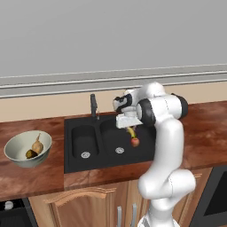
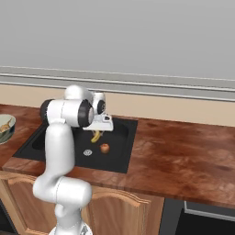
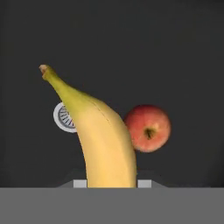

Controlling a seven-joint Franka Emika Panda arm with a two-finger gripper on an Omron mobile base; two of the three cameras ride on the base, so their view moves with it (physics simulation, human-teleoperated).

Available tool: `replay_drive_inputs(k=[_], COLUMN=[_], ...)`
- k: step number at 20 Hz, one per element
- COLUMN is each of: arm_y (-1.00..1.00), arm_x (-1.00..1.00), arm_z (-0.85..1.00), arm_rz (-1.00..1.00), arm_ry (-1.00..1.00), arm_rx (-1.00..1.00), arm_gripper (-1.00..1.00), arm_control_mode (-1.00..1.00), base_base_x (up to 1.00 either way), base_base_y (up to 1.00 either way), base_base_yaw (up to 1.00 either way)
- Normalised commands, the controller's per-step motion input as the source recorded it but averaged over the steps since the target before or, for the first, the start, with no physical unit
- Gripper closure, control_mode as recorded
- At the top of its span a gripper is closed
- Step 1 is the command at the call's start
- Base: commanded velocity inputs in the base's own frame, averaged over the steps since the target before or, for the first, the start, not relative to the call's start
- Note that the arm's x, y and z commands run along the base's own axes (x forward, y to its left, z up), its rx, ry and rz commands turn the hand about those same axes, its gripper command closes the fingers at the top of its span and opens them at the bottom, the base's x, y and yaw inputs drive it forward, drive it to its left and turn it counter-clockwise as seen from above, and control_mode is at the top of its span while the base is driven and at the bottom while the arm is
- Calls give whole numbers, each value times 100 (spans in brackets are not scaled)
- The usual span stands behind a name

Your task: There is a mixed pile of frozen fruits and vegetables on the counter. Locate all the frozen vegetables and place the items in a bowl on the counter. Take all the frozen fruits and defrost them in a running sink.

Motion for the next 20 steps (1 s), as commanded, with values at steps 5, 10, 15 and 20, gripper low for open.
replay_drive_inputs(k=[5,10,15,20], arm_y=[50,0,-2,10], arm_x=[30,-20,-8,0], arm_z=[-75,-77,-72,-48], arm_rz=[0,4,2,2], arm_ry=[2,-14,-12,-2], arm_rx=[1,5,2,1], arm_gripper=[100,100,100,100], arm_control_mode=[-100,-100,-100,-100], base_base_x=[0,0,0,0], base_base_y=[0,0,0,0], base_base_yaw=[0,0,0,0])
